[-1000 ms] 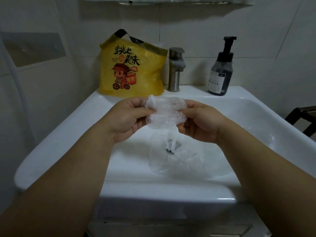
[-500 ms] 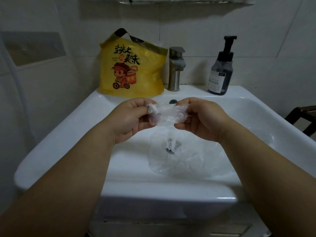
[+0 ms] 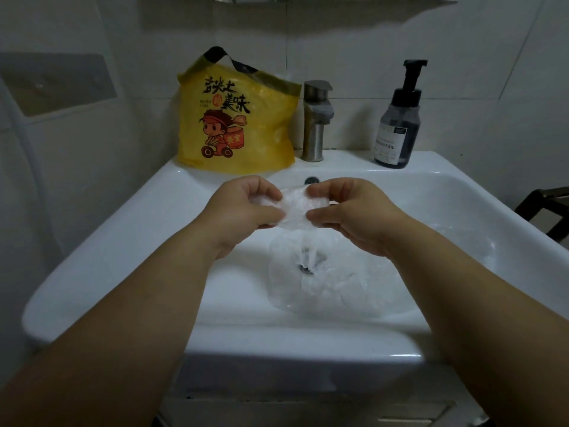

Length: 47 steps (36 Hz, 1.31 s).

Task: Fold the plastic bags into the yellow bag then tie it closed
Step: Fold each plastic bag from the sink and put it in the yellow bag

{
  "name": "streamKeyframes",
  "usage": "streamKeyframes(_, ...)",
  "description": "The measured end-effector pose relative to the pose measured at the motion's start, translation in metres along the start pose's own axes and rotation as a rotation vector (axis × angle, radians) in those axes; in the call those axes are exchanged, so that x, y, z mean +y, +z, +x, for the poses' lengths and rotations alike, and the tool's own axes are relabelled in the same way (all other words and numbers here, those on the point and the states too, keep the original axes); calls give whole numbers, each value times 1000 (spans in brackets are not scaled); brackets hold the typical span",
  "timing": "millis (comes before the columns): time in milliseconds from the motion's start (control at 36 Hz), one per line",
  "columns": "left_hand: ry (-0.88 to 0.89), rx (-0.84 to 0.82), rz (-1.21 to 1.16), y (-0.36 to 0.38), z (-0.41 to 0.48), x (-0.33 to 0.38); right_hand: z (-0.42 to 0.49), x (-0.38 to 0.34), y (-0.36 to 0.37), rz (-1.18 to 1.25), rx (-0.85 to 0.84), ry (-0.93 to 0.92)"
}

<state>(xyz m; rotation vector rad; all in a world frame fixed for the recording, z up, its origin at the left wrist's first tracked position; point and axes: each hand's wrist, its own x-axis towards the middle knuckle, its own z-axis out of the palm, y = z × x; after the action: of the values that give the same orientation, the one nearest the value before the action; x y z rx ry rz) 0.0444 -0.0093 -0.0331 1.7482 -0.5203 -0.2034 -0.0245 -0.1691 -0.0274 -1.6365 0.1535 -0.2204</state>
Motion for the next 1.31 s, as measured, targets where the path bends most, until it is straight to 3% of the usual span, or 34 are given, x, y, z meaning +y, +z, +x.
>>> streamKeyframes(278, 44, -43, -21, 0, -3, 2, -4, -5, 1, 165, -40, 143)
streamKeyframes(611, 97, -19, 17, 1, -5, 4, -5, -4, 2, 75, 59, 73)
streamKeyframes(833, 16, -69, -174, -2, -4, 3, -4, -4, -1, 94, 50, -20)
streamKeyframes(1028, -63, -89, -133, 0, -4, 3, -2, 0, -2, -14, 59, -53)
streamKeyframes(1222, 39, -54, -17, -3, -3, 1, -2, 0, -5, -129, 41, -92)
streamKeyframes(1306, 66, -22, 58, -3, -4, 1, -2, 2, -5, -303, 29, -138)
